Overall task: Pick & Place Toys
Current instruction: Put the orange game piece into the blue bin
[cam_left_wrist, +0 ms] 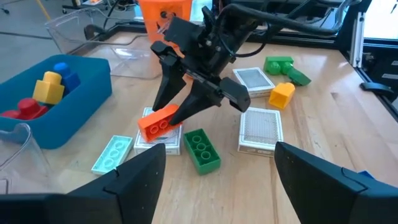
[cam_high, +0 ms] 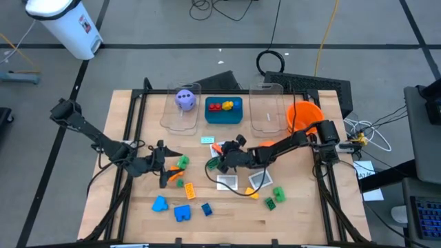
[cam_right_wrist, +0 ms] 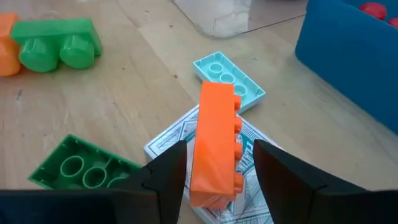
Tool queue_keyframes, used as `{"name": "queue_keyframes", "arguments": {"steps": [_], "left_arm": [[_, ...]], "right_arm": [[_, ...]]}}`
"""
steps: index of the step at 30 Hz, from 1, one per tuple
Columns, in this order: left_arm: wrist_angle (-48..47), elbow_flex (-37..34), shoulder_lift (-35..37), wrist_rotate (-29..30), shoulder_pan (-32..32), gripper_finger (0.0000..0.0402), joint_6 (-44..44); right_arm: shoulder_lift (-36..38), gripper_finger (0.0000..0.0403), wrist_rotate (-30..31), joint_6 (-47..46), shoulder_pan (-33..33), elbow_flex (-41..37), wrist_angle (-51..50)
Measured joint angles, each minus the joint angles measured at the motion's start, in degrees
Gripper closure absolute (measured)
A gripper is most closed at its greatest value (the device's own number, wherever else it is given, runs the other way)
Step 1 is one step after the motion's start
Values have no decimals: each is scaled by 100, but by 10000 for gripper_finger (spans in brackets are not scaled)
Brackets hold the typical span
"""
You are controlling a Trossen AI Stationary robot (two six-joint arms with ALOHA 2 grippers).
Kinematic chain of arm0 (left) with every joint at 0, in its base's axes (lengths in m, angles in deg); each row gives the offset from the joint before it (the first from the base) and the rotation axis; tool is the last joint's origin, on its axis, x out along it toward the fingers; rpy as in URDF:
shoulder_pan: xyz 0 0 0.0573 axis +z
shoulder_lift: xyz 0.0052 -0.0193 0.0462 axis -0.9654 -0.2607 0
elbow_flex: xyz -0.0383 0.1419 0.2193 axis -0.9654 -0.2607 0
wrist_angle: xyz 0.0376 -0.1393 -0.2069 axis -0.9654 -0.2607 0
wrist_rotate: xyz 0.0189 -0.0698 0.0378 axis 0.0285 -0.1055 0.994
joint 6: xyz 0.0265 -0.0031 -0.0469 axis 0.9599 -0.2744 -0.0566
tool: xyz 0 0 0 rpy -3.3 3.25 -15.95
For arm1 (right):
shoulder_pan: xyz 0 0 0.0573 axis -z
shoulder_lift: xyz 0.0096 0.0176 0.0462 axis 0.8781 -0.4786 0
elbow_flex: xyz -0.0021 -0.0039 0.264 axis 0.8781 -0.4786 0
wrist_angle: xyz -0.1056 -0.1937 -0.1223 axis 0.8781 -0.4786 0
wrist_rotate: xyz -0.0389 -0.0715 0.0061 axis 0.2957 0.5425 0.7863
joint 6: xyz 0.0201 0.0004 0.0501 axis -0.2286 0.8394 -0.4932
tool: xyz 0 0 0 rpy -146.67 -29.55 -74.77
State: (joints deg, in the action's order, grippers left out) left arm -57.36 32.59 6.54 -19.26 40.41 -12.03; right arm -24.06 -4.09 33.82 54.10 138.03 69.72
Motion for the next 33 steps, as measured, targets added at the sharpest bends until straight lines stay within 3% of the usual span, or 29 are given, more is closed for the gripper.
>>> {"name": "queue_keyframes", "arguments": {"steps": [9,18,24,27,33], "left_arm": [[105,0,2,298,74,103,-163],[94,0,2,293,389,110,-270],[99,0,2,169,759,104,-255],[183,0,2,-436,1113,99,-282],[576,25,4,-2382,2084,107,122]], "right_arm": [[0,313,-4,188,14,0,-39],[134,312,-4,921,22,-11,162],[719,311,-7,2130,4,-7,712],[999,311,0,3066,-143,0,768],[1060,312,1,4464,-558,-2,896]]}}
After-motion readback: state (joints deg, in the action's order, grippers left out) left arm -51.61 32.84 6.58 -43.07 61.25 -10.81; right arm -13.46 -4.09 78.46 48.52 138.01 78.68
